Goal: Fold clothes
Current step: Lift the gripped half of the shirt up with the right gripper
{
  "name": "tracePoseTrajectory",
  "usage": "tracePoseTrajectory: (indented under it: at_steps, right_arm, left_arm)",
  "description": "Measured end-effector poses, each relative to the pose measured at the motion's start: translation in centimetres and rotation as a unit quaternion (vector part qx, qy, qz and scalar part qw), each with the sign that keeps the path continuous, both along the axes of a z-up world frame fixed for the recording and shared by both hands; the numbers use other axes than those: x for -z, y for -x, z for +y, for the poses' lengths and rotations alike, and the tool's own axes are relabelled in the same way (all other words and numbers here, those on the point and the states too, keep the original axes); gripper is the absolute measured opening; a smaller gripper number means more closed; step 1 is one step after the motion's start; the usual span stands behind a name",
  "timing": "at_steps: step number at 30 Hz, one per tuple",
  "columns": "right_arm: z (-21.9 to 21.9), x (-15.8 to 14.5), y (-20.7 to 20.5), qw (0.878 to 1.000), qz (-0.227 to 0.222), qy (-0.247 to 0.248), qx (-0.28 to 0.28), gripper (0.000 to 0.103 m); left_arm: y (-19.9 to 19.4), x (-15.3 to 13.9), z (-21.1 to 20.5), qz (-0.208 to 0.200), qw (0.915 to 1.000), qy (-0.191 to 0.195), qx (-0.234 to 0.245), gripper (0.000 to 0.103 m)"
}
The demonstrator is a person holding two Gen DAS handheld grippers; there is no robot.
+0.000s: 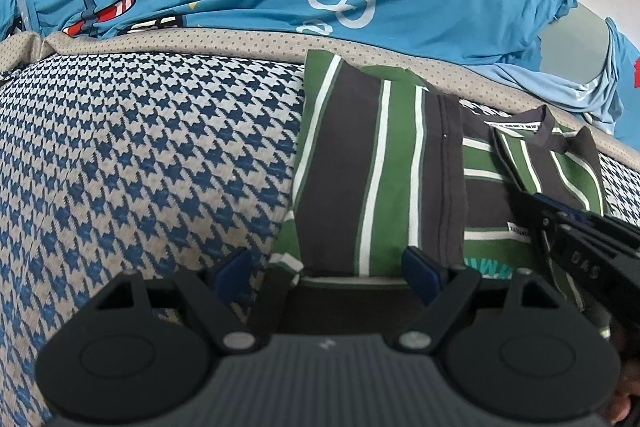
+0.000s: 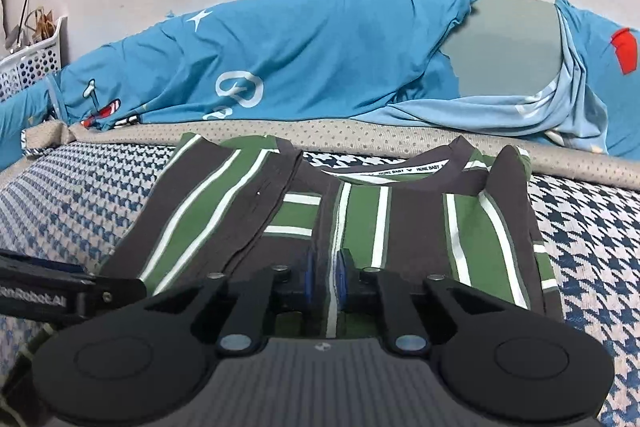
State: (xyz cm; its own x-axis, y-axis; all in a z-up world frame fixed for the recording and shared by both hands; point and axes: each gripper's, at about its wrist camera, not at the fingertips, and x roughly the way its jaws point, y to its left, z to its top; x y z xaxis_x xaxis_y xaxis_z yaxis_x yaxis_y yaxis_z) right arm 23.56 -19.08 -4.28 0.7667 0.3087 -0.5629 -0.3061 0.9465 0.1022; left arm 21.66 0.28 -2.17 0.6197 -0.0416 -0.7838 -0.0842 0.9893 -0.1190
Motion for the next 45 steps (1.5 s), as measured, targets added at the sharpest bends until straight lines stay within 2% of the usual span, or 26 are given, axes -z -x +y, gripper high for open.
tracePoseTrajectory:
  at_steps: [7,9,11,12,17,25,32,37,42,43,45]
  right_arm:
    - [-2.1,-2.2,0.8,0.999,-0.010,-0.017,0.038,0.017]
    - [-3.3,-2.3,0.8,0.998,-0.006,-0.015,0.057,0.020]
    - [-4.5,-2.4,0.8,0.997,-0.002,-0.013,0.075,0.029]
    - [-5.1,-2.5,0.9,0.996,0.000,-0.012,0.084,0.031]
    - [-8.1,-2.2,1.0,0.993,0.020,-0.020,0.116,0.032]
    - [-11.1,-0.8,1.0,0.989,0.070,-0.032,0.123,0.038]
    - [-12.0,-0.4,1.6,0.991,0.079,-0.026,0.105,0.041]
    - [-12.1,-0.4,2.1,0.992,0.086,-0.035,0.089,0.041]
    - [-11.8,-0.1,2.5,0.992,0.087,-0.043,0.077,0.027]
    - [-11.8,-0.1,2.5,0.992,0.087,-0.046,0.076,0.021]
    - [-11.9,0.1,2.5,0.991,0.089,-0.055,0.077,0.018]
  left_arm:
    - [0.1,-0.2,-0.1,-0.002,1.0000,-0.005,0.004,0.085]
    - [0.2,-0.2,-0.1,-0.004,1.0000,-0.006,0.005,0.086]
    - [0.3,-0.4,0.0,-0.006,1.0000,-0.006,0.005,0.086]
    - [0.3,-0.4,0.1,-0.007,1.0000,-0.005,0.005,0.086]
    - [0.5,-0.4,0.3,-0.006,0.9999,-0.007,0.008,0.086]
    - [0.8,-0.2,0.7,-0.001,0.9998,-0.016,0.010,0.087]
    - [1.1,0.1,1.0,0.003,0.9996,-0.025,0.013,0.087]
    - [1.1,0.2,0.9,0.004,0.9995,-0.027,0.013,0.087]
    - [1.0,0.3,0.8,0.006,0.9994,-0.031,0.016,0.087]
    - [1.0,0.4,0.7,0.006,0.9994,-0.031,0.017,0.087]
    - [1.0,0.4,0.7,0.008,0.9993,-0.032,0.018,0.087]
